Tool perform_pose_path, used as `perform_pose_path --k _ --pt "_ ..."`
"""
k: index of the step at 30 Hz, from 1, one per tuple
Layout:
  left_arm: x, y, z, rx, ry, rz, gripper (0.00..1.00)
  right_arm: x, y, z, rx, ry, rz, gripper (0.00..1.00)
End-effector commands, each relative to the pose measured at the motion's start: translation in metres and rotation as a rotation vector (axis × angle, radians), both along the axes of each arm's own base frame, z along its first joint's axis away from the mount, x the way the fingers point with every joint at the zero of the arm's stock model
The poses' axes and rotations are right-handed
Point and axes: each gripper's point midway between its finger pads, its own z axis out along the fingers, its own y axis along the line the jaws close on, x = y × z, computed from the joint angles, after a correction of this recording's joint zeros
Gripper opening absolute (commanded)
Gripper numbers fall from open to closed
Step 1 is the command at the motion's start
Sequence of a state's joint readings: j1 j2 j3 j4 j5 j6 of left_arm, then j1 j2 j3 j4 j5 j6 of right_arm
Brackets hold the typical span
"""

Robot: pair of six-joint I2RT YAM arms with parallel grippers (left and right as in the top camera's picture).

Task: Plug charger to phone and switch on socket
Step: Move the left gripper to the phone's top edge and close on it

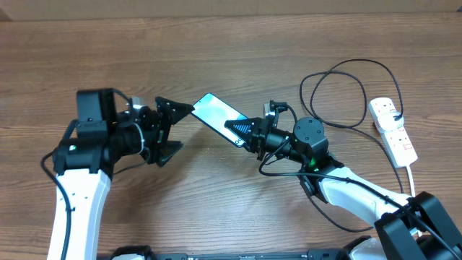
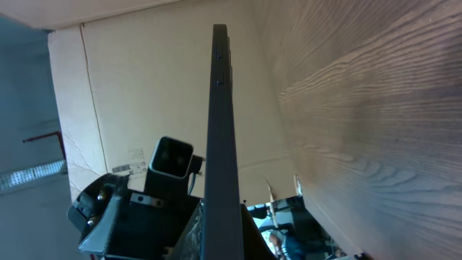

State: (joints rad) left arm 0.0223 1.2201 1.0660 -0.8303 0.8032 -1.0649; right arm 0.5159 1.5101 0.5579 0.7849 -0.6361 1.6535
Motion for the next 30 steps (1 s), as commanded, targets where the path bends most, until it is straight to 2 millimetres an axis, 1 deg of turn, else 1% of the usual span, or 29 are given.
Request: perform_pose_path --k 1,3,6,9,11,13,16,18,23,30 --pt "0.008 -0.006 -0.013 0.037 0.017 0.002 0.80 0.002 0.002 0.014 0.055 0.043 -0.006 0.04" --pt "0.015 -0.011 -0.016 0.051 -0.002 -0.010 0.77 -0.002 0.003 0.014 0.088 0.123 0.016 0.04" --pt "0.020 -0.016 -0.018 0.051 -0.014 -0.021 0.75 -0.008 0.005 0.013 0.127 0.244 0.040 0.04" --pt "0.023 -0.020 -0.018 0.049 -0.019 -0.026 0.72 -0.012 0.006 0.009 0.159 0.379 0.049 0.04" --pt "0.023 -0.020 -0.019 0.049 -0.013 -0.024 0.72 -0.013 0.007 0.010 0.175 0.423 0.053 0.04" --pt "0.023 -0.020 -0.019 0.049 -0.013 -0.024 0.71 -0.013 0.007 0.010 0.178 0.431 0.052 0.04" --pt "0.023 -0.019 -0.019 0.046 -0.003 -0.013 0.64 -0.014 0.007 0.010 0.179 0.436 0.055 0.04" --pt "0.023 -0.018 -0.020 0.049 0.002 -0.006 0.64 -0.017 0.011 0.010 0.187 0.466 0.063 0.04" --pt "0.023 -0.018 -0.021 0.048 0.010 -0.001 0.64 -0.026 0.021 0.013 0.189 0.454 0.083 0.04" --pt "0.020 -0.026 -0.023 0.062 0.012 -0.019 0.63 -0.025 0.028 0.020 0.212 0.416 0.060 0.04"
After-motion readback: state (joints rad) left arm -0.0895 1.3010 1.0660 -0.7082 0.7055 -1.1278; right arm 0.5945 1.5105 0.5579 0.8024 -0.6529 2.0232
